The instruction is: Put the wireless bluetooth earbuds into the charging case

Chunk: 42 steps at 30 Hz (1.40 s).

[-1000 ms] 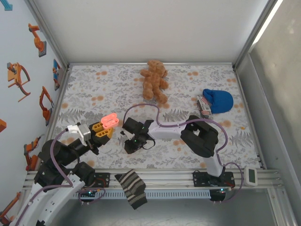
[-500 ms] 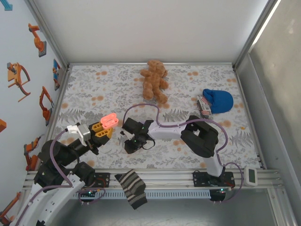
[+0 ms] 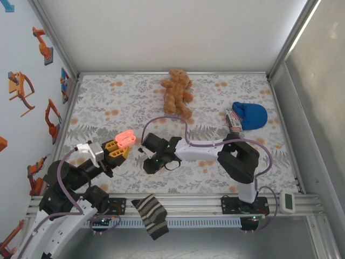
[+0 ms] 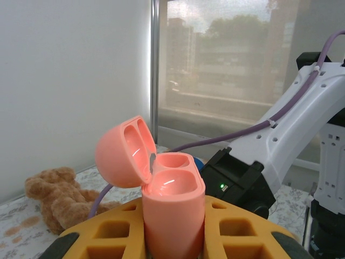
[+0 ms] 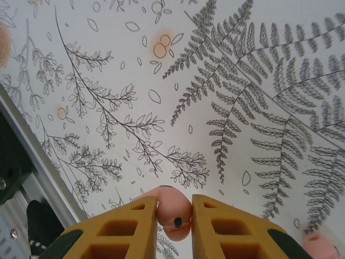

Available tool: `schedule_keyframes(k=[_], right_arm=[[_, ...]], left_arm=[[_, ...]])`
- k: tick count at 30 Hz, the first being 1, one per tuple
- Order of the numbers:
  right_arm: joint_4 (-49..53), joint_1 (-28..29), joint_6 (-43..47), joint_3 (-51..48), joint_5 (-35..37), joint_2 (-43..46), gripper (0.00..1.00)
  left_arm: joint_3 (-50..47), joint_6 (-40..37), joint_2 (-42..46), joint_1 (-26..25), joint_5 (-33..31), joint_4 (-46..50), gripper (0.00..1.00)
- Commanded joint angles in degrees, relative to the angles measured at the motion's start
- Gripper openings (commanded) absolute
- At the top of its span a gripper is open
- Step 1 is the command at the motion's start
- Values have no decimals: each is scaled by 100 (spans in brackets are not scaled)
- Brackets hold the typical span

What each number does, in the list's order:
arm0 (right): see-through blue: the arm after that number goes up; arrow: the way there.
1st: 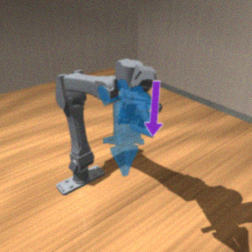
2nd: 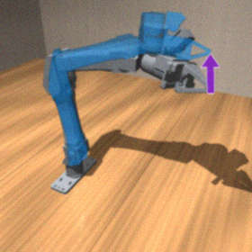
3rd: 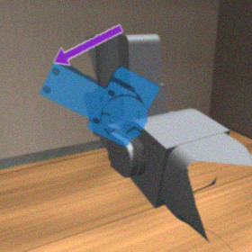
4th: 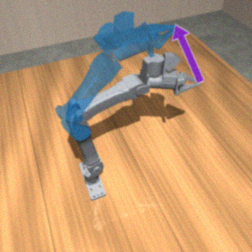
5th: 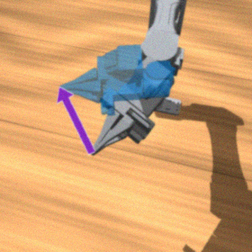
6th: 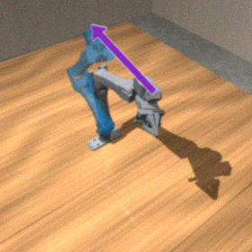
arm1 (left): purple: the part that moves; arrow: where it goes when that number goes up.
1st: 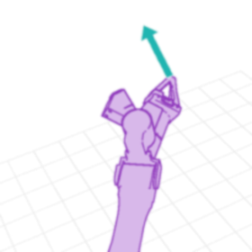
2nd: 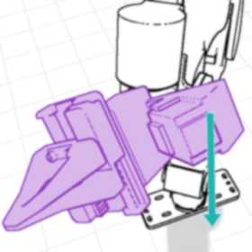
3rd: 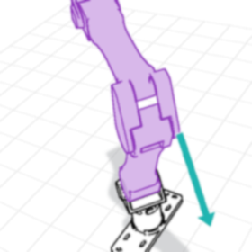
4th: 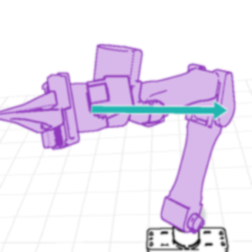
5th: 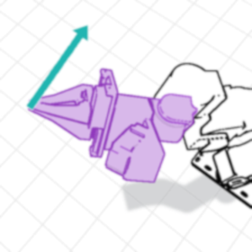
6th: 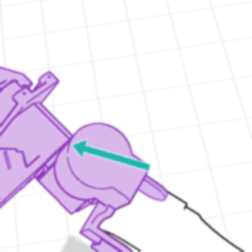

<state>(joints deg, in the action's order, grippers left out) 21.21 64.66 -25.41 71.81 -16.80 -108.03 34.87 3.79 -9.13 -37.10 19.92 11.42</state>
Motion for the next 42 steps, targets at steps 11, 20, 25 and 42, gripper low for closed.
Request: schedule_keyframes(k=[11, 20, 25, 42], right_arm=[[406, -426, 574, -193, 653, 1693, 21], [936, -602, 1029, -27, 1275, 2812, 20], [1196, -605, 1461, 218, 1664, 3297, 20], [414, -605, 2988, 879, 1460, 3819, 19]], left_arm=[[-79, 128, 32, -23, -106, -135, 0], [-324, 291, -86, -24, -138, -437, 0], [-500, 417, -257, -25, -110, -753, 0], [-868, 834, -1263, -25, 171, -2049, 0]])
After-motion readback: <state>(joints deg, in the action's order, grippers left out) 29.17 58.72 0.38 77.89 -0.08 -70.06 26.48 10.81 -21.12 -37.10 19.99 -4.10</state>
